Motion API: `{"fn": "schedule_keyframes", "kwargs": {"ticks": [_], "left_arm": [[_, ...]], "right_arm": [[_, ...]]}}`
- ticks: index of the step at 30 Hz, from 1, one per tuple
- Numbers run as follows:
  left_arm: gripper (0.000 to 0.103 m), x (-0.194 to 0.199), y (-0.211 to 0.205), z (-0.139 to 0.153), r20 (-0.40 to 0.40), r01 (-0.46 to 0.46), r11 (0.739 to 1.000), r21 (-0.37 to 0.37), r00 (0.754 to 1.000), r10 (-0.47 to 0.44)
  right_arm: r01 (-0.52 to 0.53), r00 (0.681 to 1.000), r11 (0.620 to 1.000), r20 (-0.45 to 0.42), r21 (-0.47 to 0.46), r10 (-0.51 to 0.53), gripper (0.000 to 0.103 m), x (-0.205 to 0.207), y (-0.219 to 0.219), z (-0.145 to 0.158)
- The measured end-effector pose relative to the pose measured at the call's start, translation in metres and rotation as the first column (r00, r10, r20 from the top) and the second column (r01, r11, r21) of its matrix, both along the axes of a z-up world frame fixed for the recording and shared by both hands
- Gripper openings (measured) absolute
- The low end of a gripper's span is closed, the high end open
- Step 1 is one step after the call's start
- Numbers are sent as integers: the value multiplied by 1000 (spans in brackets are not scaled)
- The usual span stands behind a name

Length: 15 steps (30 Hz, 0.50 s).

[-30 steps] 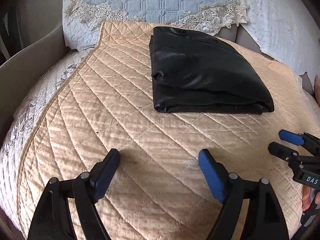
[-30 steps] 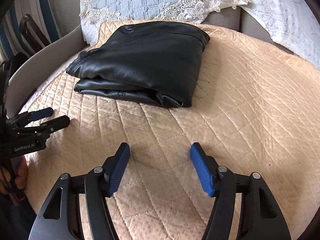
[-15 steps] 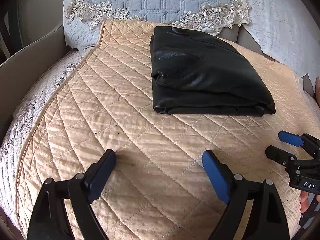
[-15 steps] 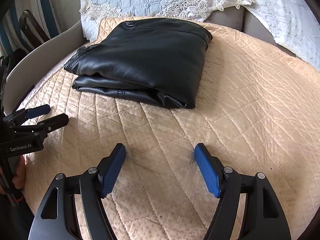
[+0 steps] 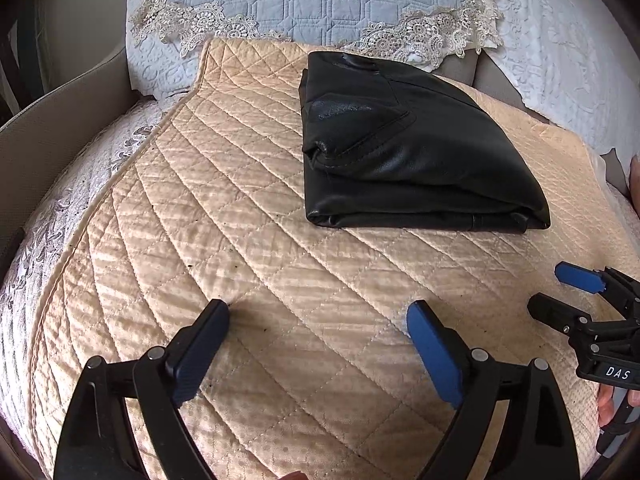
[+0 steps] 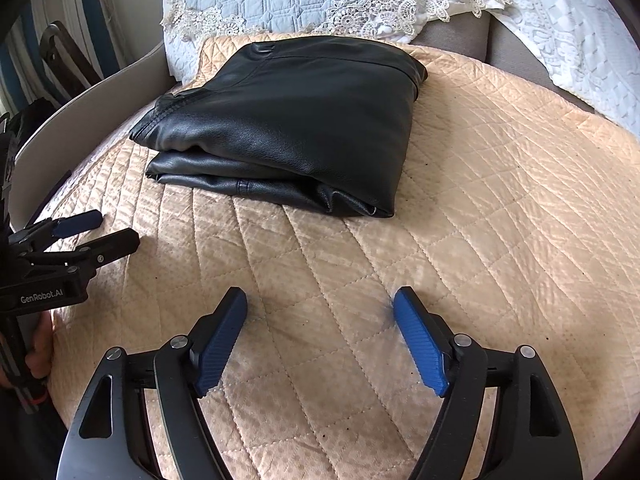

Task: Fold large clothes

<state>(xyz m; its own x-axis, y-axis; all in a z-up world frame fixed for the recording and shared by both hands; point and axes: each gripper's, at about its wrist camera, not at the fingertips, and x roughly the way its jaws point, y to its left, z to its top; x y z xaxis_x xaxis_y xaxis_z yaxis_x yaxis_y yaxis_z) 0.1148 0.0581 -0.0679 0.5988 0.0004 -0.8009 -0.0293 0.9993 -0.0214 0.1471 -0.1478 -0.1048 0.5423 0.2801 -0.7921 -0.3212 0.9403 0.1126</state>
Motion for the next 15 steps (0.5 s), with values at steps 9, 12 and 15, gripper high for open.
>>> {"fn": "schedule_keyframes", "kwargs": {"ticks": [9, 12, 15], "left_arm": [[92, 0, 0, -1, 0, 1, 1000, -2, 1000, -1], [92, 0, 1, -1, -1, 1, 1000, 0, 1000, -1], [92, 0, 0, -1, -1, 1, 1000, 0, 1000, -1]], "right_arm": [[-1, 1000, 1000, 0, 6, 1, 77, 0, -1, 0], [-1, 1000, 1000, 0, 6, 1, 77, 0, -1, 0], [-2, 1000, 1000, 0, 8, 2, 77, 0, -1, 0]]}}
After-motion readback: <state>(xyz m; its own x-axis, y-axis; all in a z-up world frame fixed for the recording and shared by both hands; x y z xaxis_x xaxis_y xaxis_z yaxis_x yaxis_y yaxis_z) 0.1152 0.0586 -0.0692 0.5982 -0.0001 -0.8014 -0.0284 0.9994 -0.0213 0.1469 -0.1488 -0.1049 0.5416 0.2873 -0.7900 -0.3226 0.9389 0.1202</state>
